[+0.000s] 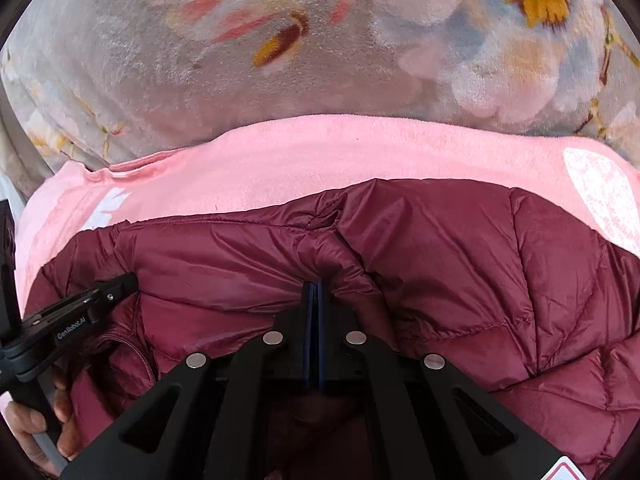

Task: Fold large clothes
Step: 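Grasp the folded edge of the jacket with both grippers, then open both grippers and release the folded jacket edge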

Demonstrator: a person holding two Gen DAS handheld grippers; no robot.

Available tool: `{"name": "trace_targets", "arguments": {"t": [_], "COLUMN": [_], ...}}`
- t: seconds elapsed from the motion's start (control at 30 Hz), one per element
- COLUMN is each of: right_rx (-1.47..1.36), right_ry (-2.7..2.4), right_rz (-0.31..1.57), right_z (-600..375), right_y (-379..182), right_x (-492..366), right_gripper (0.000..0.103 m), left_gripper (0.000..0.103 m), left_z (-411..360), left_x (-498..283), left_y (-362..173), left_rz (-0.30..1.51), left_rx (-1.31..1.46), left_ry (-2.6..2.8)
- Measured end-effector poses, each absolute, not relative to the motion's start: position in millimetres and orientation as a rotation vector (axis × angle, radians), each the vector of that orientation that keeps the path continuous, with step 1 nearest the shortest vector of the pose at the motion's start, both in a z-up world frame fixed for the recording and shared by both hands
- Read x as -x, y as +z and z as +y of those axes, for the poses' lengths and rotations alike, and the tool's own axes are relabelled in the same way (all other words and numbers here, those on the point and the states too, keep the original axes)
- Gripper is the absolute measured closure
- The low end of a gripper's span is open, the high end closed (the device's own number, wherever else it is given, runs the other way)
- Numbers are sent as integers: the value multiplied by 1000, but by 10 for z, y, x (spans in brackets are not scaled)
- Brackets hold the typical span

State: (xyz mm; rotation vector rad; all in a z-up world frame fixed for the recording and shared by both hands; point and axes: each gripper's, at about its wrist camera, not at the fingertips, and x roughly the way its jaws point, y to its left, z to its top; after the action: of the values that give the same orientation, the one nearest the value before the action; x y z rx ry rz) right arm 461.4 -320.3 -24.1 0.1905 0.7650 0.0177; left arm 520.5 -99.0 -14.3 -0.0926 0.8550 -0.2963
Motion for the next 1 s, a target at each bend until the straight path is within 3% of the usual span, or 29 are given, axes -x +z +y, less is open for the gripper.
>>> {"name": "trace_targets", "arguments": {"t": [1.0], "right_rx": [-221], "right_ry": [28], "right_rz": [763], "right_z": [-3202], "right_y": [-255], "right_x": [-4622], "right_gripper": [103], "left_gripper": [97], "left_z": [-1058], "left_x": [-5221], "left_y": [-147], "left_rz": [841], "left_rx": [59], "left_ry": [-289]}}
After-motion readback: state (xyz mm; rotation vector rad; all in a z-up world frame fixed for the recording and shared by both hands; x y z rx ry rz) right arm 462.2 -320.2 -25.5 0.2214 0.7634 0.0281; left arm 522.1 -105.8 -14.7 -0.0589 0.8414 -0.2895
